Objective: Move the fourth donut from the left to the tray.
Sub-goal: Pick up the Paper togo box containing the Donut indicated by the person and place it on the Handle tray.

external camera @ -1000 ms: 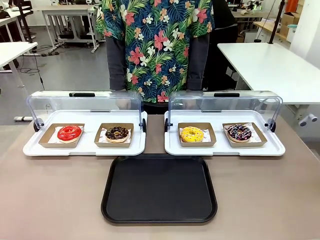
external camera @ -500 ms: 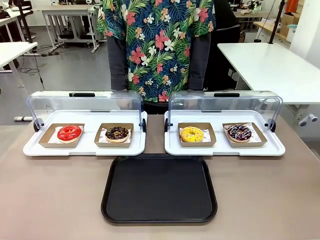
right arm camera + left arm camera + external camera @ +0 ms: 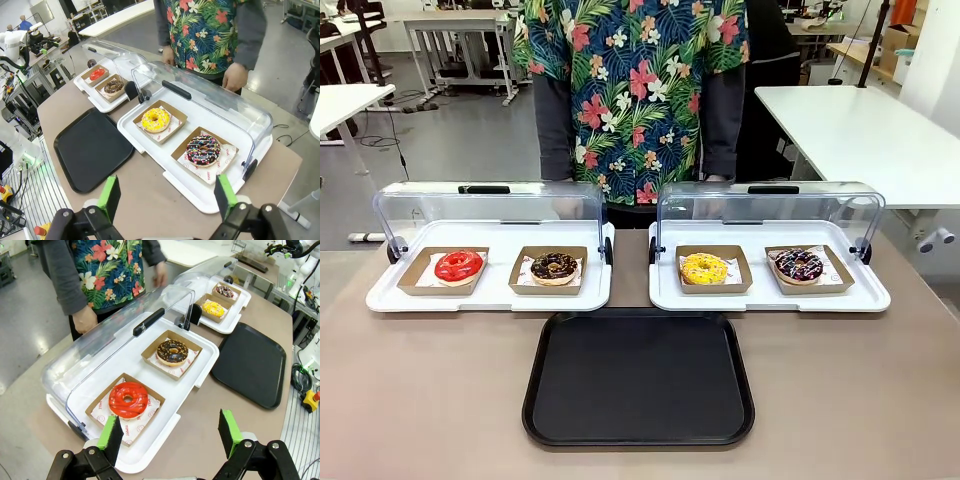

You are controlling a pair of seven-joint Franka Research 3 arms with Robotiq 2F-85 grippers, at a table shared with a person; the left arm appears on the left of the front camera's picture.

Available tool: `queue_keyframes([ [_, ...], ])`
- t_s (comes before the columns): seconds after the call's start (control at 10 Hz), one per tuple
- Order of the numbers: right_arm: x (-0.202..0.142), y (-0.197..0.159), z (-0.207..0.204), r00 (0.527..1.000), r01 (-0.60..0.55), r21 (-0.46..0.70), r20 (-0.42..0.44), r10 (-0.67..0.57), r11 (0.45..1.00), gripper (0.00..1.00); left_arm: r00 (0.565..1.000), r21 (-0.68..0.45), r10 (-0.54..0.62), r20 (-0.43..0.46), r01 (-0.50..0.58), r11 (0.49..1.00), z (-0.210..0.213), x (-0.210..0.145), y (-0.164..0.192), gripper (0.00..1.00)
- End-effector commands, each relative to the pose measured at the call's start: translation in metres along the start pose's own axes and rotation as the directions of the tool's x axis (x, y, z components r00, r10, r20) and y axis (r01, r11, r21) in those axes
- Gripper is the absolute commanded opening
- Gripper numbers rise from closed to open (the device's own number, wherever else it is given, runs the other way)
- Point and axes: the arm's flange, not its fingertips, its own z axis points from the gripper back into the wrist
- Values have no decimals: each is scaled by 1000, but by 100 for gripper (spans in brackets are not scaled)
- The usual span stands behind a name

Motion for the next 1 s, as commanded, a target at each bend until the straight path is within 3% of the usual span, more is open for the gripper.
queue_keyframes([
  [0.0, 4, -3, -1, 999, -23, 2, 29, 23, 1000, 100, 1000, -5, 3, 26, -3, 1000, -1, 2, 0, 100],
  [0.9, 4, -3, -1, 999, -23, 2, 29, 23, 1000, 100, 1000, -5, 3, 26, -3, 1000, -1, 2, 0, 100],
])
